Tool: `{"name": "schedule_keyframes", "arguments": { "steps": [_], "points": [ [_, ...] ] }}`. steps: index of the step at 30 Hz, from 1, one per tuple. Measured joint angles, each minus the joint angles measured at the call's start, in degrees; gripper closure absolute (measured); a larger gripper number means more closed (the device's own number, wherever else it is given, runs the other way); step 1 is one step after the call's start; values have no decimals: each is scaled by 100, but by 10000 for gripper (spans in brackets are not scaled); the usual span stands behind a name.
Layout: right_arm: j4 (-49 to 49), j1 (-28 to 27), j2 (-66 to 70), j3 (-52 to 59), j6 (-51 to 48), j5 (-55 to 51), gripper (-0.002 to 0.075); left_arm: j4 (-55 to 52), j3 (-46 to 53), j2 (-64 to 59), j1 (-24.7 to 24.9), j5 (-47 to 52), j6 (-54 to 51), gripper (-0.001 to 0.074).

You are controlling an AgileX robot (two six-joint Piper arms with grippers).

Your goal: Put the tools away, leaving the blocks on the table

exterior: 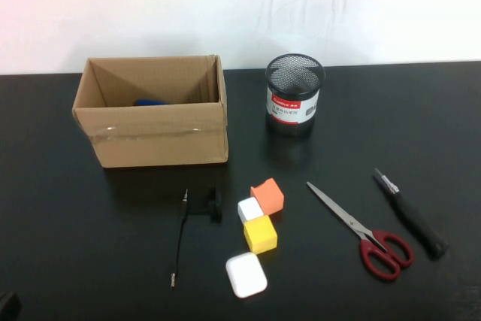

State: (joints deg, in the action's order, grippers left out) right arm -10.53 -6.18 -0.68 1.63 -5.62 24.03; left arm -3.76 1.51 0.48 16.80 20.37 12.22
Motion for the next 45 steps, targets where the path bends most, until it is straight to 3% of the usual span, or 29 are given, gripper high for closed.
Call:
{"name": "schedule_keyframes", "arguments": {
  "steps": [6, 11, 14, 16, 19, 24, 26, 29, 34, 39, 45],
  "points": [
    [23, 0, 0, -68, -14, 2276, 733, 0, 0, 0, 0, 0, 0, 731],
    [438, 0, 0, -724, 178, 2263, 733, 0, 0, 0, 0, 0, 0, 731],
    [826, 0, 37, -1339, 1119, 1551, 733, 0, 0, 0, 0, 0, 0, 731],
    [842, 0, 131, -1936, 1933, 319, 733, 0, 0, 0, 0, 0, 0, 731],
    [852, 0, 518, -2922, 1807, -1754, 733, 0, 0, 0, 0, 0, 0, 731],
    [872, 0, 1837, -3971, 1659, -3693, 733, 0, 0, 0, 0, 0, 0, 731],
    [1004, 0, 2295, -4212, 1394, -4062, 733, 0, 0, 0, 0, 0, 0, 731],
    [1242, 0, 2780, -4248, 972, -3794, 733, 0, 0, 0, 0, 0, 0, 731],
    [384, 0, 3264, -4214, 1014, -3853, 733, 0, 0, 0, 0, 0, 0, 731],
    [325, 53, 3694, -4246, 845, -4740, 733, 0, 0, 0, 0, 0, 0, 731],
    [376, 737, 4581, -4792, -81, -6106, 733, 0, 0, 0, 0, 0, 0, 731]
  ]
}}
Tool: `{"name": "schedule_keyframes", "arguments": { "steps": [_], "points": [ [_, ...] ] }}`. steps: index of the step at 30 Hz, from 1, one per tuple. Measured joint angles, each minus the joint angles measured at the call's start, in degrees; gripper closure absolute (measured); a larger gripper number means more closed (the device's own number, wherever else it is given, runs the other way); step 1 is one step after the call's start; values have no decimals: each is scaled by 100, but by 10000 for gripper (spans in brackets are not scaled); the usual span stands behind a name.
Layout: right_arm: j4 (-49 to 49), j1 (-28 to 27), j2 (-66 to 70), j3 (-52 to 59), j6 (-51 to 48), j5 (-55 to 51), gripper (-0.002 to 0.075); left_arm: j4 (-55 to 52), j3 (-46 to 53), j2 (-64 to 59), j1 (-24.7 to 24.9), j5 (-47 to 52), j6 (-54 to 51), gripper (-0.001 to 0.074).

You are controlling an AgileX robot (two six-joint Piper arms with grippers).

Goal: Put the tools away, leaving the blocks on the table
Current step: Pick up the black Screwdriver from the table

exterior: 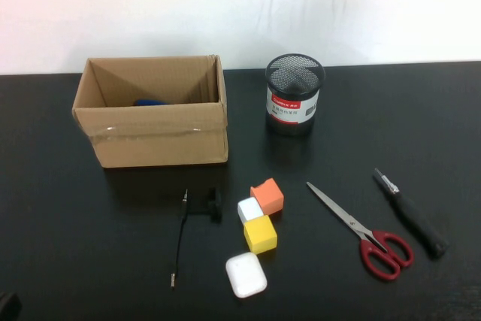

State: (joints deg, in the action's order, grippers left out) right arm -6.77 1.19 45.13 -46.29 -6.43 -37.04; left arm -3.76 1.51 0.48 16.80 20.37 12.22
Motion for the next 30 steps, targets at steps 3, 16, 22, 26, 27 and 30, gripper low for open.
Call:
{"name": "schedule_keyframes", "arguments": {
  "steps": [3, 16, 22, 26, 27, 30],
  "points": [
    [9, 398, 630, -432, -25, -816, 733, 0, 0, 0, 0, 0, 0, 731],
    [265, 1109, 3382, -1410, -401, -1388, 635, 0, 0, 0, 0, 0, 0, 731],
    [292, 1317, 4325, -1702, -635, -1142, 393, 0, 0, 0, 0, 0, 0, 731],
    [306, 1324, 4843, -1963, -794, -1118, 386, 0, 0, 0, 0, 0, 0, 731],
    [318, 1324, 4969, -2008, -804, -1118, 386, 0, 0, 0, 0, 0, 0, 731],
    [395, 1324, 5327, -2084, -817, -1082, 386, 0, 0, 0, 0, 0, 0, 731]
  ]
}}
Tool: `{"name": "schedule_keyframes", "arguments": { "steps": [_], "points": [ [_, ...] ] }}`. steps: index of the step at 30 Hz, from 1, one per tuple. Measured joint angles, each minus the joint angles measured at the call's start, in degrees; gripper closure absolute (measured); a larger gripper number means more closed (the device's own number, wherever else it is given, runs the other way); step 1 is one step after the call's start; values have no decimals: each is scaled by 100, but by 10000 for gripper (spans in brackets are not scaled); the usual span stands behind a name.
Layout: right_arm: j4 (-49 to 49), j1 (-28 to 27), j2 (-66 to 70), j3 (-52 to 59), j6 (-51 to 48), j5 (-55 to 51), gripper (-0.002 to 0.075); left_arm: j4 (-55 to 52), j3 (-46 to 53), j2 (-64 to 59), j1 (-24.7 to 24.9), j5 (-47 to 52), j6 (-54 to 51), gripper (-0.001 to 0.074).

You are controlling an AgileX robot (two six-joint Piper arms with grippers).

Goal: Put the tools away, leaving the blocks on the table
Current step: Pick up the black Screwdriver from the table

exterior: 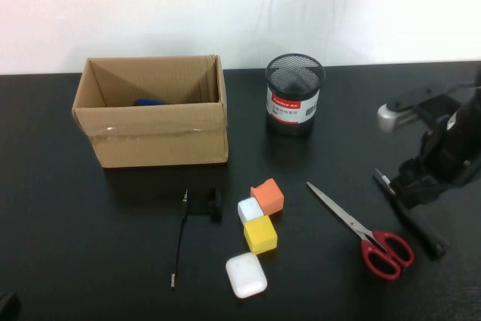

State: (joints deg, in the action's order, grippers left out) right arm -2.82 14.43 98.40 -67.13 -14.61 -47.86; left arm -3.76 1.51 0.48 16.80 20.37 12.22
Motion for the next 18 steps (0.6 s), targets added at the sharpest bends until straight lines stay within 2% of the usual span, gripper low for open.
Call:
{"name": "schedule_keyframes", "arguments": {
  "steps": [9, 11, 13, 15, 18],
  "points": [
    [146, 0, 687, 0, 0, 77, 403, 0, 0, 0, 0, 0, 0, 731],
    [146, 0, 701, 0, 0, 87, 471, 0, 0, 0, 0, 0, 0, 731],
    [146, 0, 690, -14, 0, 87, 578, 0, 0, 0, 0, 0, 0, 731],
    [146, 0, 690, -121, 0, -66, 722, 0, 0, 0, 0, 0, 0, 731],
    [100, 0, 633, -420, 0, -301, 731, 0, 0, 0, 0, 0, 0, 731]
  ]
}}
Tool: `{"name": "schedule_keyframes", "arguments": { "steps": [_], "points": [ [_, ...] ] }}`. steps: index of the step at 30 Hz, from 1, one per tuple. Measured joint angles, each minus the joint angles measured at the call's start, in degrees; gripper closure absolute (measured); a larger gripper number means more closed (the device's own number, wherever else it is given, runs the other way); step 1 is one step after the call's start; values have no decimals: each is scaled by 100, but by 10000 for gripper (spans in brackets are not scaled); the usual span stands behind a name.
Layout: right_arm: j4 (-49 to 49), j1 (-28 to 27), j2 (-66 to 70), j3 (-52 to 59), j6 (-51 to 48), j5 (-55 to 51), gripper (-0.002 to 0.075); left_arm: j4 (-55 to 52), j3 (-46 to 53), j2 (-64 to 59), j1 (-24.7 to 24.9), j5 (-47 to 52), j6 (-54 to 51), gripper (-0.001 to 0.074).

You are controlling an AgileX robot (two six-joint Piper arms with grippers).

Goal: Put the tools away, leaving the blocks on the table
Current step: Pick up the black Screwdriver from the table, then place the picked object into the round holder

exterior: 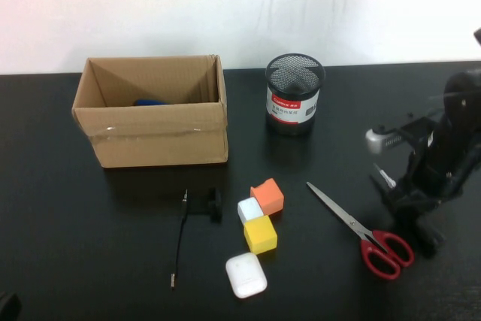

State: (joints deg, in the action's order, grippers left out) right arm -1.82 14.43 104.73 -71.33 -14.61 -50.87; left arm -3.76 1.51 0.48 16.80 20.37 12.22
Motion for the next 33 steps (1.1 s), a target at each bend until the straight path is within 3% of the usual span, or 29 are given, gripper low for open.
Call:
{"name": "schedule_keyframes", "arguments": {
  "steps": [9, 13, 18, 24, 27, 30, 33],
  "points": [
    [-968, 0, -949, -1003, -361, 162, 731, 0, 0, 0, 0, 0, 0, 731],
    [-1552, 0, -1554, -1042, -941, 702, 731, 0, 0, 0, 0, 0, 0, 731],
    [-1576, 0, -2019, -718, -1497, 1244, 730, 0, 0, 0, 0, 0, 0, 731],
    [-2117, 0, -2364, 523, -1998, 3013, 731, 0, 0, 0, 0, 0, 0, 731],
    [-2962, 8, -2391, 1055, -2614, 4128, 732, 0, 0, 0, 0, 0, 0, 731],
    [-3793, 170, -2391, 1313, -3292, 5190, 732, 0, 0, 0, 0, 0, 0, 731],
    [-3869, 417, -2366, 1326, -3382, 6094, 732, 0, 0, 0, 0, 0, 0, 731]
  ]
}}
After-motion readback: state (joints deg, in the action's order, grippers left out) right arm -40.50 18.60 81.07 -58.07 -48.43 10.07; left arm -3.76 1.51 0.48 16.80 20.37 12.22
